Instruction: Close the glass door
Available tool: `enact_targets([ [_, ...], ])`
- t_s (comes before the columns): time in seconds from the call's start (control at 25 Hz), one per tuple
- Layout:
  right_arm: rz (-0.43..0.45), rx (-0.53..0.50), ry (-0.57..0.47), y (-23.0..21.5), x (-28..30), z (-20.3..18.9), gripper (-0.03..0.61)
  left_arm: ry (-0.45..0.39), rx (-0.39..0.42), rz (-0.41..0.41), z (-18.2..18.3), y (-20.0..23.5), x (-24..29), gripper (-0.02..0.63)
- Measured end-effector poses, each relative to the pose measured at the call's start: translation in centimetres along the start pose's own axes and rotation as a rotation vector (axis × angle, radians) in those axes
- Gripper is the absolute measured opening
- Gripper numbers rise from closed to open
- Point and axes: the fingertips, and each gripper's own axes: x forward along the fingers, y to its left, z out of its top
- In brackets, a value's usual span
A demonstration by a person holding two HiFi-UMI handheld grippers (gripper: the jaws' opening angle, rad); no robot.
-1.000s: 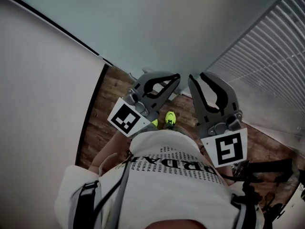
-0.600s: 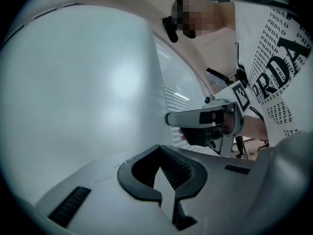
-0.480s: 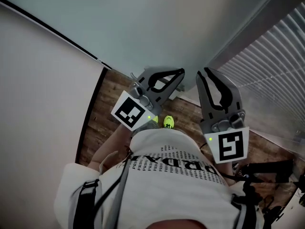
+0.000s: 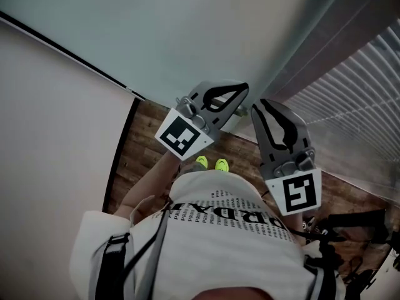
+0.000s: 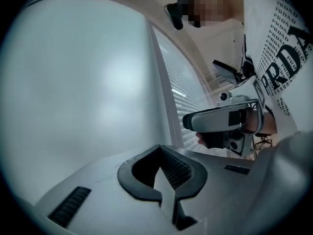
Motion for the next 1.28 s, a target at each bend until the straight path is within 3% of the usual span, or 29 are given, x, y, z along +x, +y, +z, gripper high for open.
enact_targets([
  [0.32,0.024,0.073,0.022,0.9,0.5,-0.7,0.038,0.063,-0.007,0.022,-1.4,2.0,1.2,-0.002],
  [0.52,0.007,0.072,0.028,0.1,0.5,-0.8,0.024,0.019,0.044,0.014,-0.7,2.7,1.7,-0.001],
  [0.56,0.003,0.077,0.031,0.0,0.5,-0.8,-0.002,0.014,0.04,0.02,-0.5,2.5,1.6,-0.002],
  [0.76,-0.004,0.088,0.032,0.2,0.4,-0.9,-0.003,-0.022,0.013,0.05,1.0,1.0,-0.1,-0.002],
  [0.96,-0.067,0.056,0.054,-1.3,-0.8,-2.0,-0.003,-0.066,-0.053,-0.022,1.4,-2.6,-0.5,-0.002],
  [1.12,-0.026,0.046,0.03,-1.0,0.2,-1.4,-0.003,-0.046,-0.051,0.009,1.6,-3.1,-2.2,-0.002],
  [1.28,-0.045,0.044,0.032,-1.2,0.4,-1.2,-0.003,-0.044,-0.064,-0.042,1.6,-3.9,-1.8,-0.002],
])
